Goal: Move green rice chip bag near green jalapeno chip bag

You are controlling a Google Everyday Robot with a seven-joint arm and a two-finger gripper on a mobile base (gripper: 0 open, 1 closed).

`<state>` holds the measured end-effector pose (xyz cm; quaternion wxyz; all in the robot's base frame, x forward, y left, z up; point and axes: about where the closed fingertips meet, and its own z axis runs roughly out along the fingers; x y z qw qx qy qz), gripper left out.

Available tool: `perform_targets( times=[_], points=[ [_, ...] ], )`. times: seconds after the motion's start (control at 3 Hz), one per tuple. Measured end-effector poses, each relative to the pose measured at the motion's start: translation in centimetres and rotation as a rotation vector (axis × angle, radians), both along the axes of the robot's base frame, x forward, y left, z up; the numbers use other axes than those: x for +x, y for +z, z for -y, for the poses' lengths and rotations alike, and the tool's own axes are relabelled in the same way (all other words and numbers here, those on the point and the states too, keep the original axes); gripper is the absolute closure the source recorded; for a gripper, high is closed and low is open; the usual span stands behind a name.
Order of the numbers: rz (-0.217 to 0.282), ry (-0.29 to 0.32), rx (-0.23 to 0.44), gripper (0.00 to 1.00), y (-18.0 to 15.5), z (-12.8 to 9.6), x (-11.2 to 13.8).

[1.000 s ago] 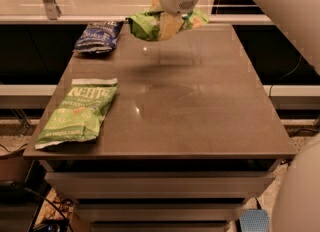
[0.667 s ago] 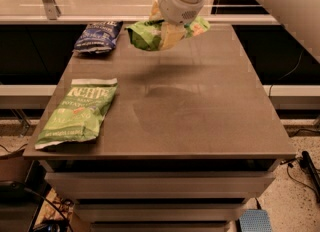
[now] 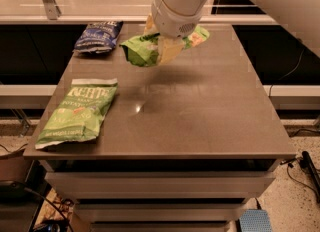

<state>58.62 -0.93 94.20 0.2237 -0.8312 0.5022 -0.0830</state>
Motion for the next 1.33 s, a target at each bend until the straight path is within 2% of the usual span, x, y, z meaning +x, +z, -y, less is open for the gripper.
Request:
perform_targets(
  times=[0.67,1.0,1.33],
  points=[
    [-0.059,0.016,-0.035,1.0,-1.1,-1.0,-5.2],
    [-0.079,0.055,-0.024,1.0,-1.9,-0.7,-7.3],
    [-0.072,0.103,0.013,1.0,-3.2,0.4,-8.2]
  ],
)
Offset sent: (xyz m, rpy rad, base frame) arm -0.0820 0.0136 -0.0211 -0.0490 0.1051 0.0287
